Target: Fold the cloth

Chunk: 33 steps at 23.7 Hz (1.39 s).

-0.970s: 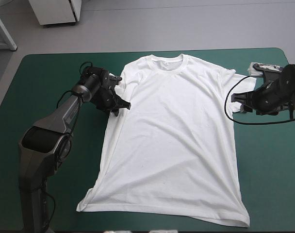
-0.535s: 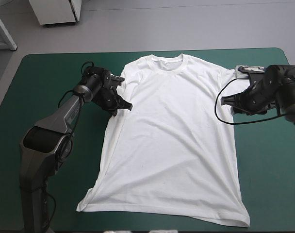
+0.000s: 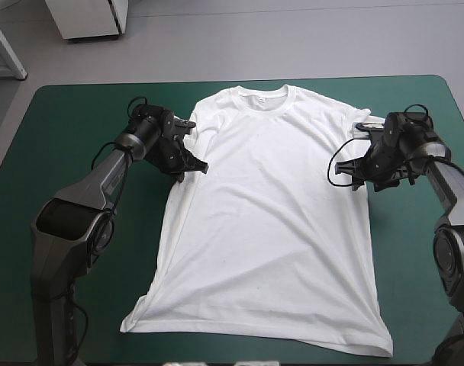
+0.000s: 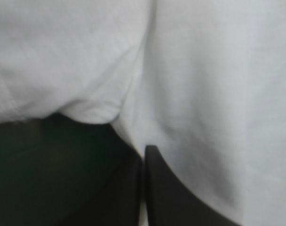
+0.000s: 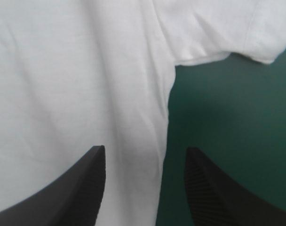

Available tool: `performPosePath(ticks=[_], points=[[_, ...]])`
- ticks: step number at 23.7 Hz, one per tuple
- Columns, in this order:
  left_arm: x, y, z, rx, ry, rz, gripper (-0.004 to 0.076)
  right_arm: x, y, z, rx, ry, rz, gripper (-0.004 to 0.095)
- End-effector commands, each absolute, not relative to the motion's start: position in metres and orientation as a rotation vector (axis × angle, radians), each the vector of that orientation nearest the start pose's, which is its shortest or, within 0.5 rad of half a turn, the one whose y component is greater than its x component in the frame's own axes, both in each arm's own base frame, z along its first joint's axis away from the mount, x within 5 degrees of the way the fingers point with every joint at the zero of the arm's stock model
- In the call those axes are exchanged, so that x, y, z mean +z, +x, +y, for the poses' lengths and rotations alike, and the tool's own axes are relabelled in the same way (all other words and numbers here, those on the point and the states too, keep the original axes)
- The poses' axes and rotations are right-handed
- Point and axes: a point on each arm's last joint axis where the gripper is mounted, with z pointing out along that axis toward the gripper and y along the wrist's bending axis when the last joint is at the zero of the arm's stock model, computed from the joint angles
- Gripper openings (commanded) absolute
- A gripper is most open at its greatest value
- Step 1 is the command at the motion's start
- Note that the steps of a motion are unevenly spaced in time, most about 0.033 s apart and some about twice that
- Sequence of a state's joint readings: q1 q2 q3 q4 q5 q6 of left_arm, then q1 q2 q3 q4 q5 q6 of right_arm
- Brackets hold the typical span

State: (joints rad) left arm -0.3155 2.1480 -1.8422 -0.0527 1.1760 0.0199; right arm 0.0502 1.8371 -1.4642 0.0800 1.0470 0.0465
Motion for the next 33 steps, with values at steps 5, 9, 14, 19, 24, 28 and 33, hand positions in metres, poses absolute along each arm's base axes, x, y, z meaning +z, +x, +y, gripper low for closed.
performPosePath(ticks=[5, 9, 14, 19, 24, 28, 33], points=[[0.234, 0.425, -0.148, -0.15, 0.466, 2.897, -0.0009, 0.237, 0.395, 0.023, 0.118, 0.057, 2.871, 0.042], [0.234, 0.425, -0.148, -0.149, 0.482, 2.89, -0.0009, 0.228, 0.395, 0.023, 0.121, 0.074, 2.923, 0.0105], [0.26, 0.423, -0.146, -0.132, 0.472, 2.861, -0.0009, 0.251, 0.397, 0.023, 0.107, 0.024, 2.937, -0.0017], [0.333, 0.415, -0.141, -0.135, 0.455, 2.68, -0.0009, 0.332, 0.405, 0.024, 0.13, 0.009, 2.723, -0.0017], [0.397, 0.4, -0.134, -0.139, 0.43, 2.506, -0.0009, 0.408, 0.394, 0.024, 0.134, -0.007, 2.517, -0.0017], [0.446, 0.382, -0.125, -0.118, 0.401, 2.354, -0.0009, 0.462, 0.376, 0.023, 0.136, -0.015, 2.344, -0.0017], [0.499, 0.353, -0.115, -0.136, 0.368, 2.185, -0.0009, 0.52, 0.34, 0.021, 0.134, -0.031, 2.145, -0.0017]])
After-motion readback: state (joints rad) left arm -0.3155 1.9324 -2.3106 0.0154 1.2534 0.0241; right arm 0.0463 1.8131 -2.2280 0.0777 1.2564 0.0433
